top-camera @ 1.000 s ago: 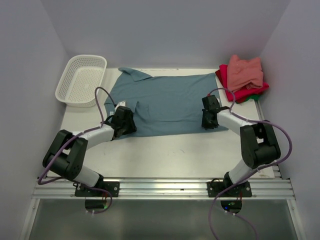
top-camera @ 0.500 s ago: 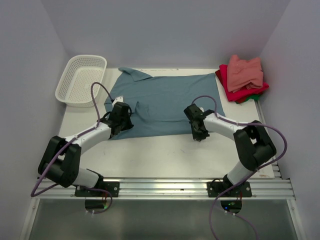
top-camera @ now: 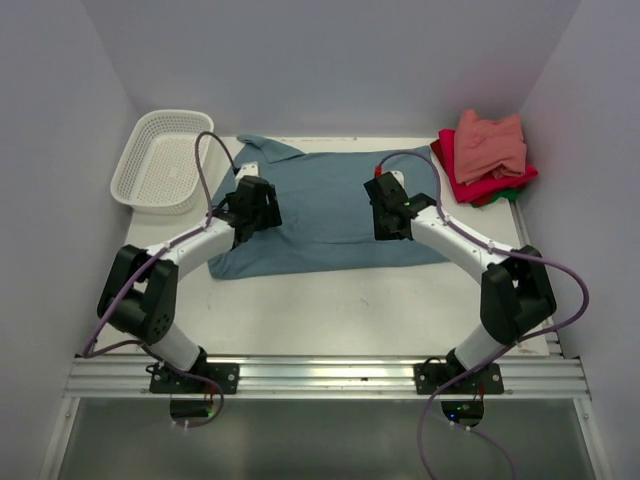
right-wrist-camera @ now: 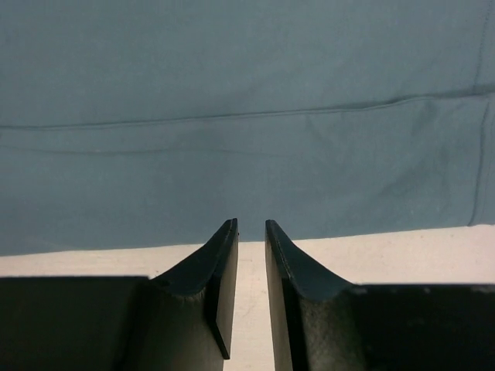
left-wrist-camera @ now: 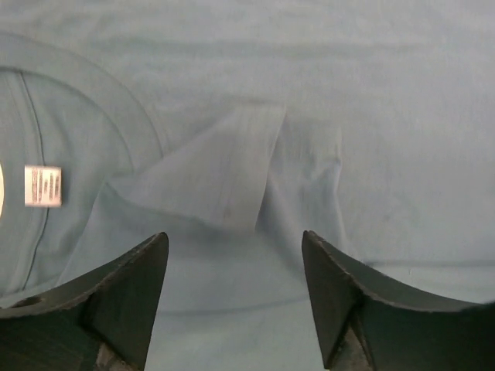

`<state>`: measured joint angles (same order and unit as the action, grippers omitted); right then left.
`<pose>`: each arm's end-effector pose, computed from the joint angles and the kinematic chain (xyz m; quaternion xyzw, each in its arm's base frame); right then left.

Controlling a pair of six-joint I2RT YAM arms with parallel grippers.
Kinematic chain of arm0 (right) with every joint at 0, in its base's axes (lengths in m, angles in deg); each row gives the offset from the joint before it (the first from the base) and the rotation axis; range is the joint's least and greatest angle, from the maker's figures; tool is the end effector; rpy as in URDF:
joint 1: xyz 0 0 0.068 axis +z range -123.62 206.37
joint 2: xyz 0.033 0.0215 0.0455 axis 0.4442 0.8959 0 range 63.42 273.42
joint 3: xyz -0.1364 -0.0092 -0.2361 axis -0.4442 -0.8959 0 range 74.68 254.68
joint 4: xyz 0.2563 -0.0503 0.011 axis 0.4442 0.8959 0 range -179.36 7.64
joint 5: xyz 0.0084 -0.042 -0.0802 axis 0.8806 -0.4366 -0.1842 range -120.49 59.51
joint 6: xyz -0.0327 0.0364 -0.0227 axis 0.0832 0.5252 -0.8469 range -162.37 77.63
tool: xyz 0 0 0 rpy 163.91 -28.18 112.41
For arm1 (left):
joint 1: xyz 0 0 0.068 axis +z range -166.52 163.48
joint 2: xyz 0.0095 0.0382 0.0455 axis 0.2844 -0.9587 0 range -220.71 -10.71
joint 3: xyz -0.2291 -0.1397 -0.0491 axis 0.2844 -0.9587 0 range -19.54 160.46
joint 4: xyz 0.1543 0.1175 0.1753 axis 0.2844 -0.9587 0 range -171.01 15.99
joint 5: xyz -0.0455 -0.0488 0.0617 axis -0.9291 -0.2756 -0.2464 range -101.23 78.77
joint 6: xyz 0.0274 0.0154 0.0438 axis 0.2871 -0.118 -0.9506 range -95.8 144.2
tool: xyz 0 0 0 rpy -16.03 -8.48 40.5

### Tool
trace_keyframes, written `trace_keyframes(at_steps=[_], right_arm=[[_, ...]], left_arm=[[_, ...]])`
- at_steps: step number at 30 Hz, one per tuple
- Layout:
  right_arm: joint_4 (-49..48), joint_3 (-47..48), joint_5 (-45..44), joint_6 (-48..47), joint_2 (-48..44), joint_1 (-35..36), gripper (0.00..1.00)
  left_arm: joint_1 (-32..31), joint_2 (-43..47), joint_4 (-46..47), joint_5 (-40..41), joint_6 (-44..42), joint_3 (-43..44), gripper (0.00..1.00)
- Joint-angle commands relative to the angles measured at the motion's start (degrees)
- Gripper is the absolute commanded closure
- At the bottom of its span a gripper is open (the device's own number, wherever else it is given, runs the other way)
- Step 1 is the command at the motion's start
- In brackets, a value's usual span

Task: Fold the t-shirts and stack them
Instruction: Fold the tshirt

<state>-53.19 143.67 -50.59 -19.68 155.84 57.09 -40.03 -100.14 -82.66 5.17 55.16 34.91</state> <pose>0.2935 0.1602 0.2422 -0.0208 0.9511 -0.0343 0.3064 0.3073 -0.1226 0.2117 -0.1153 0.9042 -0.0618 0.4065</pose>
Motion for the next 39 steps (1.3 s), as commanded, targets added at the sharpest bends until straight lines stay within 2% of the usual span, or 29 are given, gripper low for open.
trace_keyframes(at_steps=[1,3,7,10,14,25,32,39], right_arm=[[-1.09,0.97,0.93,-0.46,0.05,-0.05,0.75],[-1.97,-0.34,0.94,-0.46,-0.66,-0.13,0.75],[-2.5,-2.28,0.5,-0.46,-2.59,-0.66,0.76],[-3.12,-3.34,0.85,-0.46,-3.3,-1.36,0.78],[-3.2,-4.04,1.02,-0.9,-4.53,-2.59,0.8],[-3.91,-5.45,1.29,-0.73,-5.15,-3.65,0.87],[-3.82,-6.67,0.24,-1.16,-6.64,-4.53,0.89],[-3.55,-8.17,0.06,-1.43,-8.22,-5.93,0.91]], left_arm=[[0.48,-4.43,-0.23,5.92,-3.09,7.22,0.25],[0.48,-7.06,-2.42,5.66,-4.41,10.04,0.25],[0.48,-8.83,-1.64,3.63,-7.23,9.97,0.24],[0.48,-11.2,-5.31,4.43,-8.19,11.89,0.23],[-0.13,-12.88,-9.37,8.89,-8.2,14.01,0.23],[0.04,-15.25,-10.69,17.61,-8.28,17.7,0.23],[2.41,-22.97,-12.62,18.49,-8.99,24.9,0.24],[7.5,-28.87,-11.84,15.33,-7.93,27.98,0.26]])
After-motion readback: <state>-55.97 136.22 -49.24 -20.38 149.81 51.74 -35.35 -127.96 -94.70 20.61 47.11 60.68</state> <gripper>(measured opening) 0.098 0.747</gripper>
